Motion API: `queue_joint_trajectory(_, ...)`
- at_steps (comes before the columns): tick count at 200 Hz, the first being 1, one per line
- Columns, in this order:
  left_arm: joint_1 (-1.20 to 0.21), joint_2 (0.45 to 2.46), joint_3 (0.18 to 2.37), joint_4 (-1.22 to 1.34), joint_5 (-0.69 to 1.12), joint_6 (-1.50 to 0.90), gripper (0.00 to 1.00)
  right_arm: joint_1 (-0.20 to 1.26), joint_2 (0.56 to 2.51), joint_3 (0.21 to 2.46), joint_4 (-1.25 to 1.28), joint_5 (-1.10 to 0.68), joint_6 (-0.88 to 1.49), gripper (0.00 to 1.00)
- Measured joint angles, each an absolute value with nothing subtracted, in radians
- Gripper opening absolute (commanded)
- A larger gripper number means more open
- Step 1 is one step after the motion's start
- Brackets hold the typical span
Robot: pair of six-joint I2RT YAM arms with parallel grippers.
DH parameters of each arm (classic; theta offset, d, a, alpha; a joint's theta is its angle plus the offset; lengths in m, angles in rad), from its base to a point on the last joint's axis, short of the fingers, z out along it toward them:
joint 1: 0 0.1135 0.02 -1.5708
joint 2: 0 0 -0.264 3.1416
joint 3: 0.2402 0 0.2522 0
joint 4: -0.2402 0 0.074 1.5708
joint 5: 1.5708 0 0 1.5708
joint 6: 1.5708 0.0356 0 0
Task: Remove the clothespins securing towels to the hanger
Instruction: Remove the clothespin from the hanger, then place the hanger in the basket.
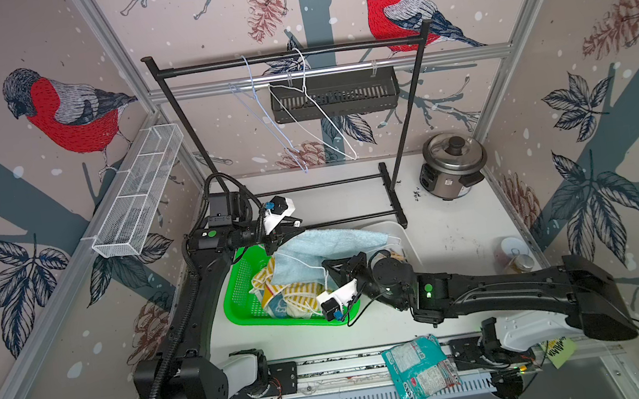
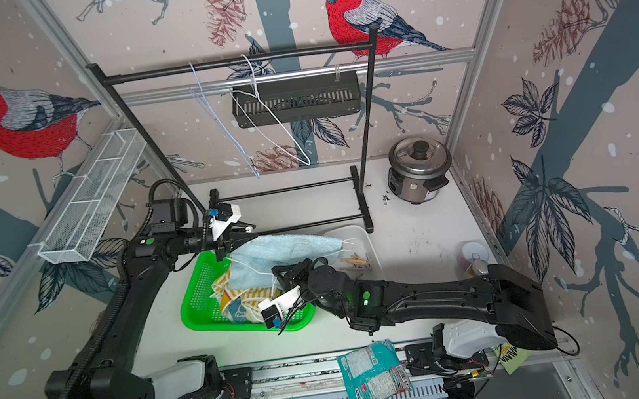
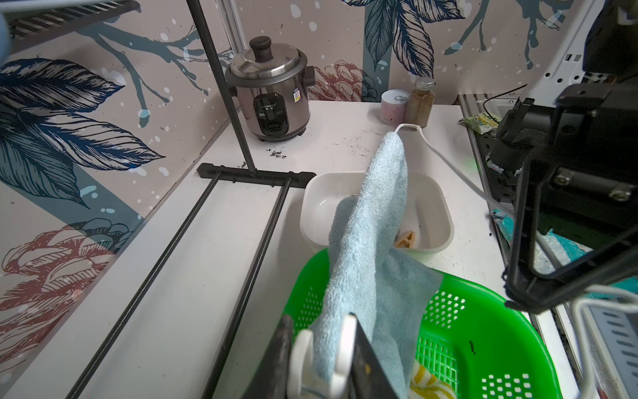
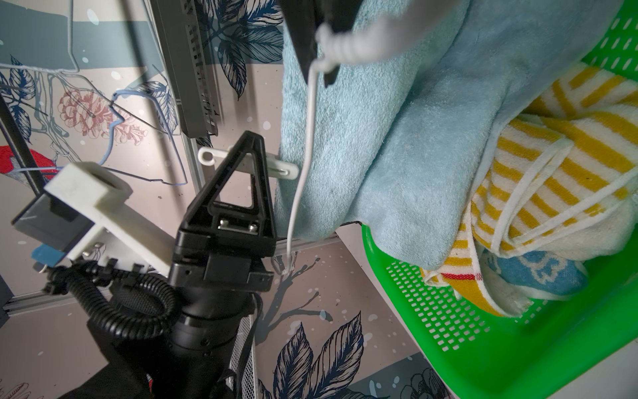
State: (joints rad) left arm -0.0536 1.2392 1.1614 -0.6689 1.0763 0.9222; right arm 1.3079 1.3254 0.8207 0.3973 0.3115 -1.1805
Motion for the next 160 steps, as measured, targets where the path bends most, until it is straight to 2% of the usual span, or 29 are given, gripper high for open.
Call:
queue_joint_trajectory(11, -0.054, 1.232, 1.159, -0.662, 1.085, 0.919, 0.19, 1.308, 1.332, 0.823, 0.396, 0.312, -1.176, 0.0)
queue_joint_trajectory(24, -0.054, 1.224, 1.156, -0.659, 1.097, 0.915, 0.14, 1.307, 1.342, 0.826, 0.395, 0.312, -1.176, 0.0)
queue_joint_trajectory(64, -0.054, 1.189, 1.15, -0.612, 1.1, 0.884, 0.13, 1.307, 1.381, 0.84, 0.394, 0.311, -1.169, 0.0)
queue_joint_trajectory(98, -0.054, 1.121, 1.106, -0.472, 1.095, 0.742, 0.09, 1.306, 1.476, 0.867, 0.397, 0.312, -1.155, 0.02)
queue_joint_trajectory(145, -0.054, 0.996, 1.014, -0.283, 1.065, 0.543, 0.08, 1.291, 1.595, 0.992, 0.278, 0.289, -1.095, 0.48)
queue_joint_trajectory(160, -0.054, 0.984, 1.007, -0.262, 1.058, 0.521, 0.08, 1.285, 1.599, 1.036, 0.195, 0.26, -1.064, 0.71)
